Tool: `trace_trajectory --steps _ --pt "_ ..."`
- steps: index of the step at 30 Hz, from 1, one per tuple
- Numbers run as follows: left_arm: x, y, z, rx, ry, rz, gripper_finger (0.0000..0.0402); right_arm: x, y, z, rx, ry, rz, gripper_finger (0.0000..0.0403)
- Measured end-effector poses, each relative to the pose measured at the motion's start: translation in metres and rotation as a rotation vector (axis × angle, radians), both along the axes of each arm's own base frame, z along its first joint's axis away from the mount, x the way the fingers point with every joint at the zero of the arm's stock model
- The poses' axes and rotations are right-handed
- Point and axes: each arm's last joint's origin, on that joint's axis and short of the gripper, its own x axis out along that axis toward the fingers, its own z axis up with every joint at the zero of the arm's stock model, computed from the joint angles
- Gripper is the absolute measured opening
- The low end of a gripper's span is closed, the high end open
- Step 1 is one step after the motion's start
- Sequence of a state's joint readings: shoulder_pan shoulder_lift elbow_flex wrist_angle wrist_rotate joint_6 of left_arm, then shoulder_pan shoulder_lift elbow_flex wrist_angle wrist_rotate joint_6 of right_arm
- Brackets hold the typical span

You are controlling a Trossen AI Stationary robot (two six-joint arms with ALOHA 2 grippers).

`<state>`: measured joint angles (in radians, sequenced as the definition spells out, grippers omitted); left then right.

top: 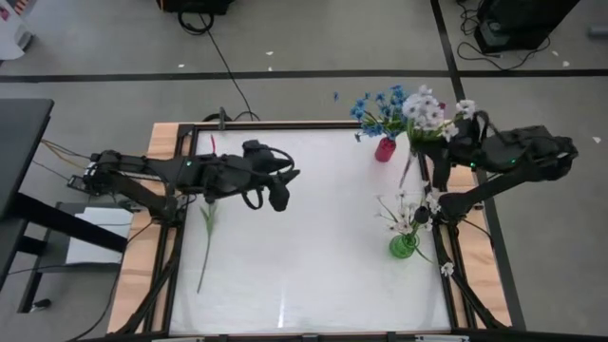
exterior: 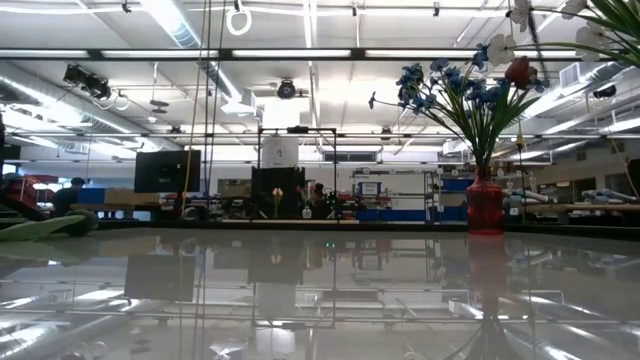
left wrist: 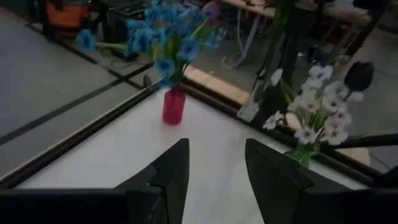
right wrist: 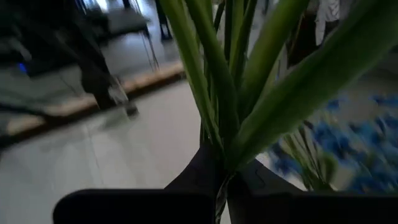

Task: Sort flowers into vase by color
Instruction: Put the white flowers into the green vase

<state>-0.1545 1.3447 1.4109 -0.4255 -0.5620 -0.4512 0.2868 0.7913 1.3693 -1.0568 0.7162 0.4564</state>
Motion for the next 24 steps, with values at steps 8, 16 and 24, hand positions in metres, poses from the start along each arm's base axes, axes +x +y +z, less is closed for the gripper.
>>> trace_trajectory --steps 8,16,24 --pt "-0.01 -0.013 -0.012 -0.088 0.079 0.068 0.0163 -0.032 -0.008 -0.024 0.081 0.219 -0.011 0.0016" --pt "-0.012 -0.02 -0.012 -0.141 0.035 0.12 0.0163 -0.057 -0.011 -0.046 0.211 0.256 0.111 0.0016" --pt "-0.011 -0.017 -0.012 -0.157 0.011 0.167 0.0163 -0.064 -0.004 -0.05 0.268 -0.033 0.482 0.0016"
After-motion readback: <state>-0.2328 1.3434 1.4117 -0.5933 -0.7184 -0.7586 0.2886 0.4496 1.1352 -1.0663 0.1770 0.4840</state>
